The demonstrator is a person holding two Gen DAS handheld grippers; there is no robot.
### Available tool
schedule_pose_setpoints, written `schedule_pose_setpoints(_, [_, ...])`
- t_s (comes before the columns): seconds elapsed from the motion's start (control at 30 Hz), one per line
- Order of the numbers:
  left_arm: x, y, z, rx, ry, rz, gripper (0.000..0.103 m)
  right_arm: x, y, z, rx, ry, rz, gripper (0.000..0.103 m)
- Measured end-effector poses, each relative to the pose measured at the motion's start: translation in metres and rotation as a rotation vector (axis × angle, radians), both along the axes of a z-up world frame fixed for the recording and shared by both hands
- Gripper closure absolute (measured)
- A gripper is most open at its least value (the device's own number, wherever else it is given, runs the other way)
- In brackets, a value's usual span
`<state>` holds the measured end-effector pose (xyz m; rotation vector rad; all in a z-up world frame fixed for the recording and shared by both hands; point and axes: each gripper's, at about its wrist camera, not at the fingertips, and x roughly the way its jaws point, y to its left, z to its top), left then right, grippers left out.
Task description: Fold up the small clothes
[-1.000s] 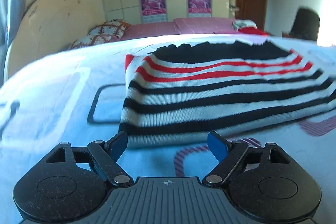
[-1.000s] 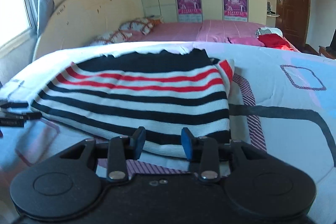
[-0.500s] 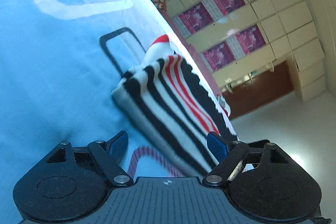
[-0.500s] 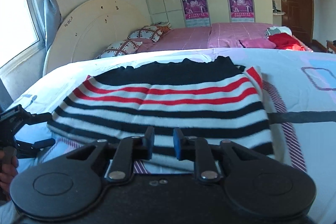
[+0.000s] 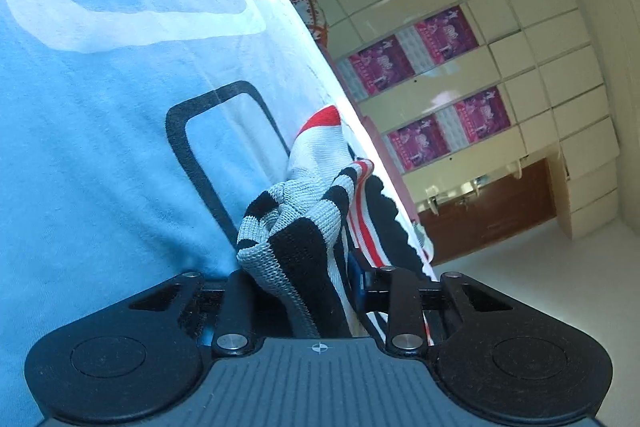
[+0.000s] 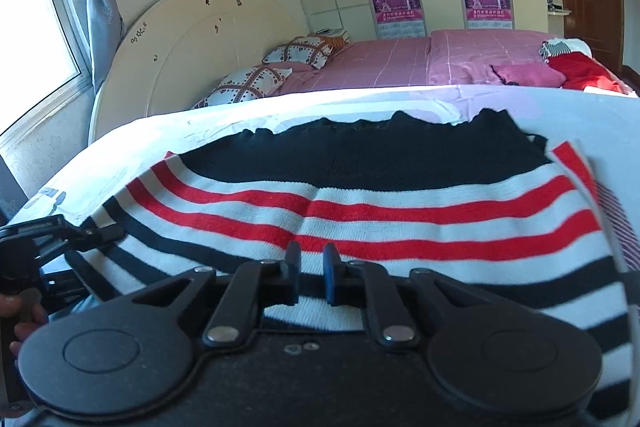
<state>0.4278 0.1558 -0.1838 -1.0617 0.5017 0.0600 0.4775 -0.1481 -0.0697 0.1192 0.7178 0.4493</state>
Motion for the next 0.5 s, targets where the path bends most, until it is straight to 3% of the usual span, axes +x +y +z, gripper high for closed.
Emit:
schedule_pose_setpoints(0.07, [0.003,-0.001,-0.002,-0.002,-0.018,0.007,0.072,0.004,0.003,-0.005,-0.002,0.011,0.005,0.092])
schedule_pose_setpoints(0.17, [0.007,-0.002,-0.004,0.015,-0.01,0.017,0.083,0.005,0.007,-0.017,-0.026,0.018,0.017,0.095])
schedule_pose_setpoints(0.27, [0.001,-0.003,0.002,0.017,-0.04,0.02,0.087,0.003,0.005,-0.016,-0.02,0.017,0.018,0.095])
schedule_pose_setpoints(0.33, [-0.005,-0.01,0.018,0.102,-0.105,-0.002,0.088,0.002,0.003,-0.016,-0.026,0.018,0.026,0.096])
schedule_pose_setpoints(0.37, [-0.002,-0.011,0.019,0.129,-0.087,-0.009,0.088,0.002,0.003,-0.016,-0.027,0.017,0.03,0.096])
schedule_pose_setpoints(0.43, [0.006,-0.002,0.007,0.084,-0.02,-0.003,0.087,0.001,0.002,-0.017,-0.022,0.014,0.031,0.097])
schedule_pose_setpoints(0.5, [0.008,0.004,-0.002,0.048,-0.023,-0.01,0.087,0.001,0.002,-0.016,-0.022,0.012,0.032,0.097])
